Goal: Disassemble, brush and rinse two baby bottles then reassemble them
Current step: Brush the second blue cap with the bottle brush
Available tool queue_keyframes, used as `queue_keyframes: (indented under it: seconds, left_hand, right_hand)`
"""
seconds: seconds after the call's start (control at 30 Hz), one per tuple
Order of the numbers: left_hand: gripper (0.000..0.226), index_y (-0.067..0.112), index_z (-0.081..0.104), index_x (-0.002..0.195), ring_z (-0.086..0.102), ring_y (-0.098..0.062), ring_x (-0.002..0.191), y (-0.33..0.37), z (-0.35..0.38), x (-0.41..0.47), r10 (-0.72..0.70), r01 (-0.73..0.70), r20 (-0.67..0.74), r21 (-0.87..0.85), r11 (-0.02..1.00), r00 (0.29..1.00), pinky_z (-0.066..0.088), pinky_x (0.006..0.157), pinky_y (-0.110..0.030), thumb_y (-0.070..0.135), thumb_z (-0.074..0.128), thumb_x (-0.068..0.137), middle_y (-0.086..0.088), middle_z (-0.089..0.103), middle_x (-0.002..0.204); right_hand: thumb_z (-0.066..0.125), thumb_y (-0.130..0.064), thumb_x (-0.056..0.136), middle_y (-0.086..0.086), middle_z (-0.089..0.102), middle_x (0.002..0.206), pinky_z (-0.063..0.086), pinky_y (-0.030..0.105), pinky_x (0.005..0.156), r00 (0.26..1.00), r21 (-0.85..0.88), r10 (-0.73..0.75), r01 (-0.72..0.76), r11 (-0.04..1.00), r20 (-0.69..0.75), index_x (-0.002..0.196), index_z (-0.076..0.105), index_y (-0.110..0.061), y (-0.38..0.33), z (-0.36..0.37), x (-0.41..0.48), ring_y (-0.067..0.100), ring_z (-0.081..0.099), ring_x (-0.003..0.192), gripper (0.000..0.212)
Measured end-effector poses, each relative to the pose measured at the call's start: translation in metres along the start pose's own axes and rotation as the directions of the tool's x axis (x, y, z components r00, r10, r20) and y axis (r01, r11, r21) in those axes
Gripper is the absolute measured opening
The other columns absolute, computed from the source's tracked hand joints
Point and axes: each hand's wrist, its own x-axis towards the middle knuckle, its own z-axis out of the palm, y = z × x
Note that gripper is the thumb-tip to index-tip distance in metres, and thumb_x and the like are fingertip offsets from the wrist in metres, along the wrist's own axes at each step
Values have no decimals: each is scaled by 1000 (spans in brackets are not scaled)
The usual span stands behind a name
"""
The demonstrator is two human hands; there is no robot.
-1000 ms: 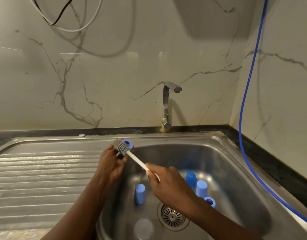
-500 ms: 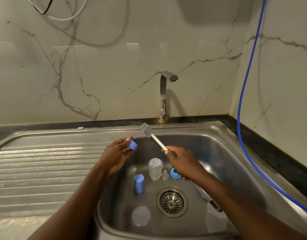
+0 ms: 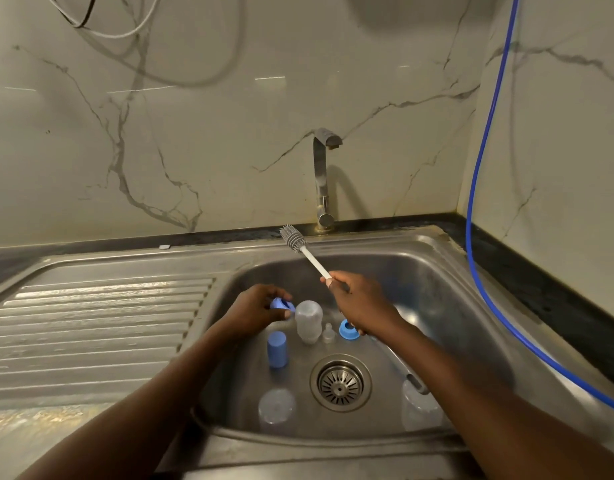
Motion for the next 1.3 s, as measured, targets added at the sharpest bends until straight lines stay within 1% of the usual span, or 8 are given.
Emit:
queue_keyframes:
  seconds: [0.17,0.27,0.33,0.4,0.5,0.63,1.03,1.3]
  left_hand:
    - [25,18,54,93,68,-8,78,-5,6,-12,-74,74,2,34,997,997,56,69,-21,24,76,84,1,68,93]
    - [37,17,51,115,67,-15,95,-5,9,-17,-56,31,186,133,991,981,57,83,-28,26,73,87,-5,63,113]
    - [51,18,49,135,55,-17,118,-5,12,-17,10,-111,308,314,943,951,44,102,-28,23,70,89,-2,52,133]
    - [50,19,52,139,47,-15,127,-3,15,-18,57,-224,397,389,894,916,34,105,-21,20,67,91,-2,49,139]
    - [44,19,59,131,47,-15,124,-3,19,-18,102,-317,460,420,850,882,35,100,-18,16,68,88,0,48,136]
    - [42,25,61,127,53,-14,120,-2,24,-16,131,-453,551,502,737,824,42,102,-31,24,68,86,5,59,130]
    - [44,19,58,128,59,-23,114,-9,45,3,-75,-618,728,628,473,681,48,97,-37,20,71,86,-5,63,124]
    - [48,16,54,134,57,-24,117,-12,50,6,-135,-620,734,644,448,665,45,101,-37,17,69,89,-9,60,129]
  right_hand:
    - [41,-31,103,-12,46,64,31,13,45,1000,20,-7,7,1000,10,124,62,-22,3,3,0,5,42,50,31]
    - [42,-31,103,-12,45,60,33,12,38,1000,26,-16,16,1000,12,123,63,-20,2,4,0,6,43,45,30]
    - [43,-31,103,-12,46,59,33,11,37,1000,39,-18,17,999,15,122,63,-20,2,5,1,3,48,40,30]
    - [43,-31,103,-11,46,59,32,12,37,1000,41,-19,18,999,17,122,63,-21,3,6,1,-4,48,38,30]
    - [43,-31,103,-11,47,59,33,11,38,999,42,-23,22,999,23,122,63,-20,3,6,2,-6,48,39,30]
    - [42,-31,103,-10,46,58,33,12,40,999,28,-32,31,999,34,120,63,-19,3,6,1,-8,50,41,29]
    - [42,-32,103,-10,50,64,35,15,40,999,24,-32,31,999,38,120,63,-20,8,10,3,6,44,49,29]
    - [42,-31,103,-11,50,66,34,12,45,998,33,-34,33,999,54,122,62,-18,8,11,3,4,44,52,30]
